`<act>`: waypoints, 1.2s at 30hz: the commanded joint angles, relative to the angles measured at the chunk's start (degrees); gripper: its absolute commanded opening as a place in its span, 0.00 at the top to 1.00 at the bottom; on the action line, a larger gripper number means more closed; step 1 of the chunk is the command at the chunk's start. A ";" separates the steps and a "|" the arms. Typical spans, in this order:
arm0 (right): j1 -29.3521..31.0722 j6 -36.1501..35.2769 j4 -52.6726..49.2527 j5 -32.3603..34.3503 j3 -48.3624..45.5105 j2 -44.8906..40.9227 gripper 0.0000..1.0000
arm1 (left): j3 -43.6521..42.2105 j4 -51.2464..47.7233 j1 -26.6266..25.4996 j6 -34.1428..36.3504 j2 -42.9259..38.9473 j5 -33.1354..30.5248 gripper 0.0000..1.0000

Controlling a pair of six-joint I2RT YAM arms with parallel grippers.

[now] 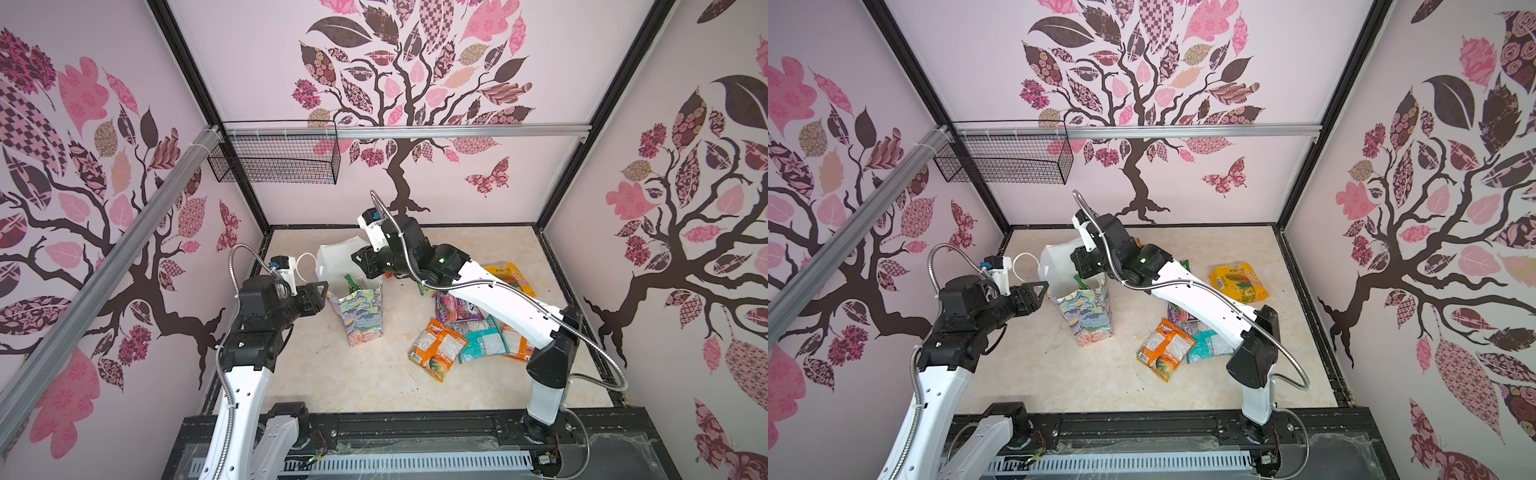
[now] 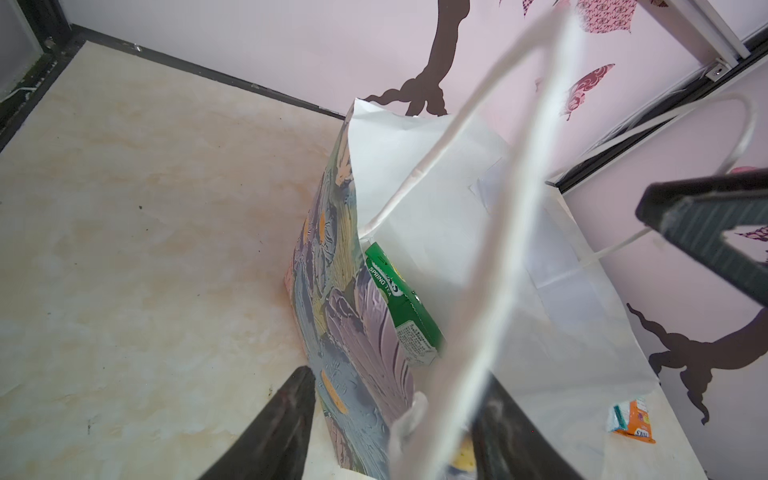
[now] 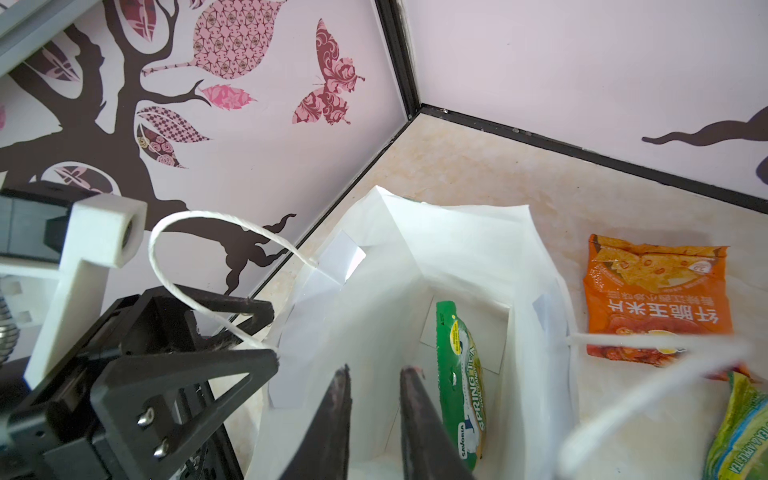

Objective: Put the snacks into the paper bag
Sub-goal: 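Open the right gripper and withdraw it toward the remaining snacks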

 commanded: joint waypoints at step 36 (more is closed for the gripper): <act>-17.82 -3.96 -3.89 7.70 -29.51 -13.82 0.63 | -0.05 -0.50 0.28 0.51 -2.11 -4.37 0.36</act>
